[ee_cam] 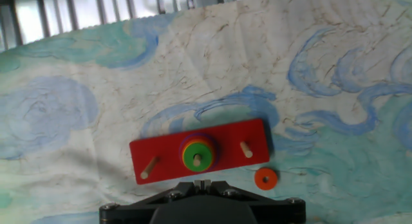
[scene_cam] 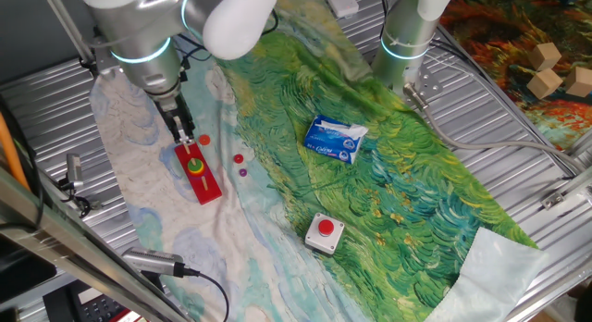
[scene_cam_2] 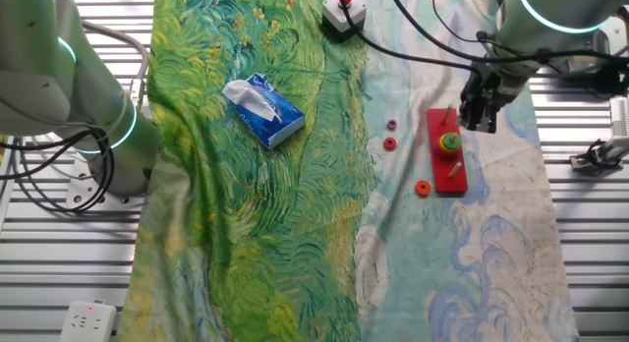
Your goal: Take out one Hanoi block and throw it aside
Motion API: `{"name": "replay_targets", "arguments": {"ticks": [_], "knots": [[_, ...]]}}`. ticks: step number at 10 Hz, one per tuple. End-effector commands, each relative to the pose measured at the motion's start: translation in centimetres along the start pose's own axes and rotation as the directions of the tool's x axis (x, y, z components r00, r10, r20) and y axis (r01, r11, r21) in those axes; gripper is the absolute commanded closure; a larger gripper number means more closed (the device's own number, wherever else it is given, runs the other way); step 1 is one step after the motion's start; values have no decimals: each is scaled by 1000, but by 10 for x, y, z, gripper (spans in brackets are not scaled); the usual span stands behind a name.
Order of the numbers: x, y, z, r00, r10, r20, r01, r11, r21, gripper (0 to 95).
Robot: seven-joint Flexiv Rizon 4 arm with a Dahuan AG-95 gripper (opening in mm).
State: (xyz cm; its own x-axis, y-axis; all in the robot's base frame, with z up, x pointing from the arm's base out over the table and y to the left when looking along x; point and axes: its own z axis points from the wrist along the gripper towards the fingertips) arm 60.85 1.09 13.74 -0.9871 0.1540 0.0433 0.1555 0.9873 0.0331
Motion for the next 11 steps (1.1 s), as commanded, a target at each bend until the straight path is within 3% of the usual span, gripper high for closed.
{"name": "replay_targets", "arguments": {"ticks": [1,7,11], "knots": [[0,1,1,1000,3,1,-3,1000,-4,950],[3,1,18,1000,8,20,-8,1000,-7,950],[4,1,20,1000,1,27,-1,1000,-7,950]]}}
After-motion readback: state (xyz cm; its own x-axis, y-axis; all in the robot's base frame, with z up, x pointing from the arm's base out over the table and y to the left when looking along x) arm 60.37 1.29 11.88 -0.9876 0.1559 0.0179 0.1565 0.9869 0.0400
